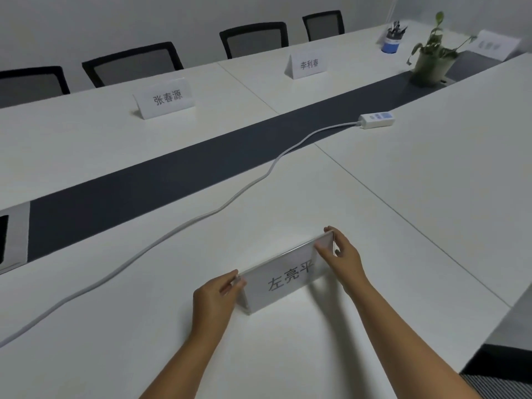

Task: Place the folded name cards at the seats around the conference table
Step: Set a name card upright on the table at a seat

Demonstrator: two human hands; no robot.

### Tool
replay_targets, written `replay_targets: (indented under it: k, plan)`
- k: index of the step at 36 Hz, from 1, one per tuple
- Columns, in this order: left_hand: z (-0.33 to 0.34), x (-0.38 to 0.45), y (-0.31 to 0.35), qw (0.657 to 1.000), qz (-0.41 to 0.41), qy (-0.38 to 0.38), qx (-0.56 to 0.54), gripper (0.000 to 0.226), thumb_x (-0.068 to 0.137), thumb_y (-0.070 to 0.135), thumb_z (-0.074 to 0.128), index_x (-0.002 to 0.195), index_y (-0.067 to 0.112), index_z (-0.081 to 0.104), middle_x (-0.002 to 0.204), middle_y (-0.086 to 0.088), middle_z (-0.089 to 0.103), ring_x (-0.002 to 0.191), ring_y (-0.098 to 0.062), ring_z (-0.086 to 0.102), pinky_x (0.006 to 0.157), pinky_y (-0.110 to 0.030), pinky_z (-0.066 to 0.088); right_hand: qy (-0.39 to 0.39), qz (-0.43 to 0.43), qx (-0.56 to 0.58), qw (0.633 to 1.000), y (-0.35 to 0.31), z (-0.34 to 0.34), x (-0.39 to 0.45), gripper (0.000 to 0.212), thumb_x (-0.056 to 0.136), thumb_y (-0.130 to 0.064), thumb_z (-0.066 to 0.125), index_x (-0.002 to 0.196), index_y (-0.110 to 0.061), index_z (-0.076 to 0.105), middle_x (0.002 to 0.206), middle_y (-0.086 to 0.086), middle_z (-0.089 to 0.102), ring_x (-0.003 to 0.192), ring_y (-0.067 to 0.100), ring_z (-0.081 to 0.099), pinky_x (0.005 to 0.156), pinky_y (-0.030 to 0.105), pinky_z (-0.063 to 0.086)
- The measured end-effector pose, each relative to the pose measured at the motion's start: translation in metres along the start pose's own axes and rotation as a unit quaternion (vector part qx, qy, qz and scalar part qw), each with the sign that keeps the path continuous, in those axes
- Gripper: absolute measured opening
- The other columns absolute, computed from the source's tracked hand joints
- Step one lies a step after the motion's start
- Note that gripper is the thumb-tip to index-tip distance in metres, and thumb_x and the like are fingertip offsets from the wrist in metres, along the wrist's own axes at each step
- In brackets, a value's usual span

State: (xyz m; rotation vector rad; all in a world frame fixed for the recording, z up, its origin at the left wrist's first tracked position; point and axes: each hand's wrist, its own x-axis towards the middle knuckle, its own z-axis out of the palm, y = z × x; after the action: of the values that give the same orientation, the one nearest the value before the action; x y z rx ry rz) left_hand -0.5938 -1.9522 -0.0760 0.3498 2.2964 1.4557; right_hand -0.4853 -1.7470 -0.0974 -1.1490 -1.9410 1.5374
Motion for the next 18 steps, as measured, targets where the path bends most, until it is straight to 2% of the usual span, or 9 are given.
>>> replay_targets:
  k: [10,18]
  plan:
    - [0.0021,-0.0026,0.0004,1.000,0.002,0.005,0.003,0.029,0.076,0.003,0.065,0.105,-0.001,0.063,0.107,-0.014,0.066,0.088,-0.014,0.058,0.084,-0.023,0.040,-0.009,0.007,0.000,1.000,-0.0012,0.0003,0.0058,0.039,0.082,-0.015,0.060,0.119,-0.019,0.050,0.118,-0.007,0.052,0.106,0.011,0.047,0.087,0.023,0.032]
    - [0.0009,0.0003,-0.0003,1.000,0.009,0.000,0.020,0.029,0.077,0.006,0.065,0.105,0.000,0.064,0.108,-0.013,0.067,0.090,-0.013,0.058,0.084,-0.022,0.039,-0.004,0.007,0.017,1.000,-0.0023,0.0006,0.0044,0.039,0.081,-0.015,0.062,0.118,-0.019,0.050,0.118,-0.007,0.051,0.108,0.011,0.048,0.094,0.025,0.033]
